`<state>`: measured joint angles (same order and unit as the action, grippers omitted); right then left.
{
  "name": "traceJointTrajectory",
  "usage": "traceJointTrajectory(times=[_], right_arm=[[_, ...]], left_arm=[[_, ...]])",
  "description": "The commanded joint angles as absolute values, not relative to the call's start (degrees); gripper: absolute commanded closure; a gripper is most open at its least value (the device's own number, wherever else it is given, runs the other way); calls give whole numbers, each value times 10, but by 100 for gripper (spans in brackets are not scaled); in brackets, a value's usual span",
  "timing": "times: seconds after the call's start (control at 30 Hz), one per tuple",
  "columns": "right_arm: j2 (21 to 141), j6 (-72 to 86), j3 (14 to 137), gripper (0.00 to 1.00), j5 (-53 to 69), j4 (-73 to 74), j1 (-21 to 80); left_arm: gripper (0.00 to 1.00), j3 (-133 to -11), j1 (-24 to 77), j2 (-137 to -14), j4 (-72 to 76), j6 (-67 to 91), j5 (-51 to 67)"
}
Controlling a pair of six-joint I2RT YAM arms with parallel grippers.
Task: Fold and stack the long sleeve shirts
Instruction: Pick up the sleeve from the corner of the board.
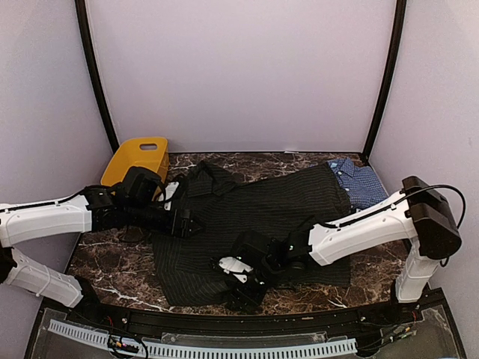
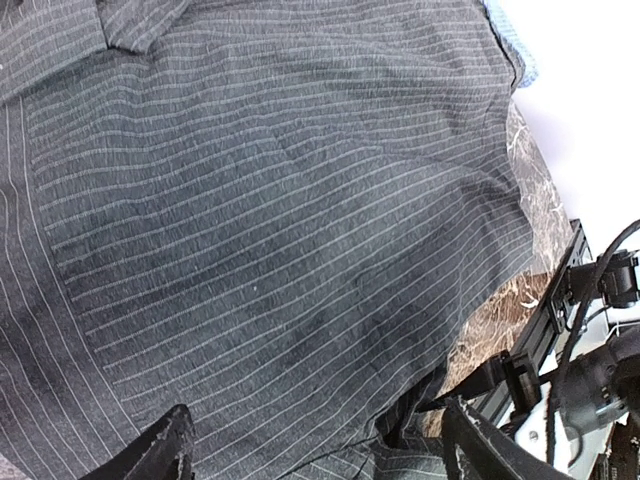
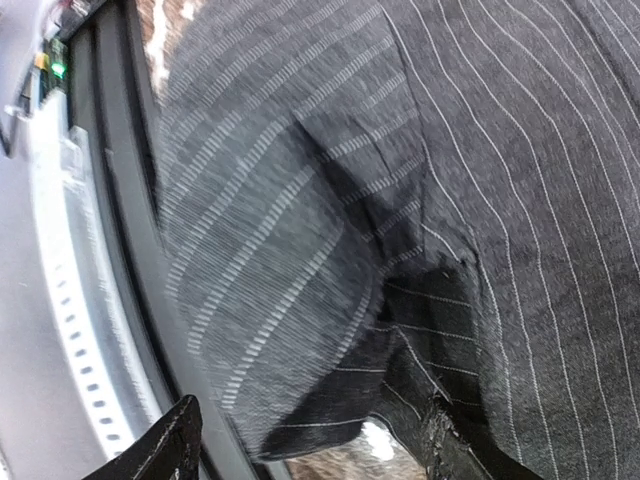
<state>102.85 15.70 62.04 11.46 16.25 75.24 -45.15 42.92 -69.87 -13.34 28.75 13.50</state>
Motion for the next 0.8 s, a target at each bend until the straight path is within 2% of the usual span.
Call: traceJointTrajectory(times=[0.0,0.3,0.53,0.6,0.77], right_arm=[[1033,118,631,28,60,179,767],[1000,119,588,29,-10,175,771],[1016,118,577,32,-16,175,772],[1026,118,579,38,-17,177,771],[1033,118,578,67,-22,171,772]], left_arm=[[16,-468,427,-700,-139,279,121],[16,-468,427,-726,-129,278,128],[16,-468,427,-741,-125,277,133],[16,-468,427,-744,-125,277,135],[16,-478,427,-749,-129,270,135]])
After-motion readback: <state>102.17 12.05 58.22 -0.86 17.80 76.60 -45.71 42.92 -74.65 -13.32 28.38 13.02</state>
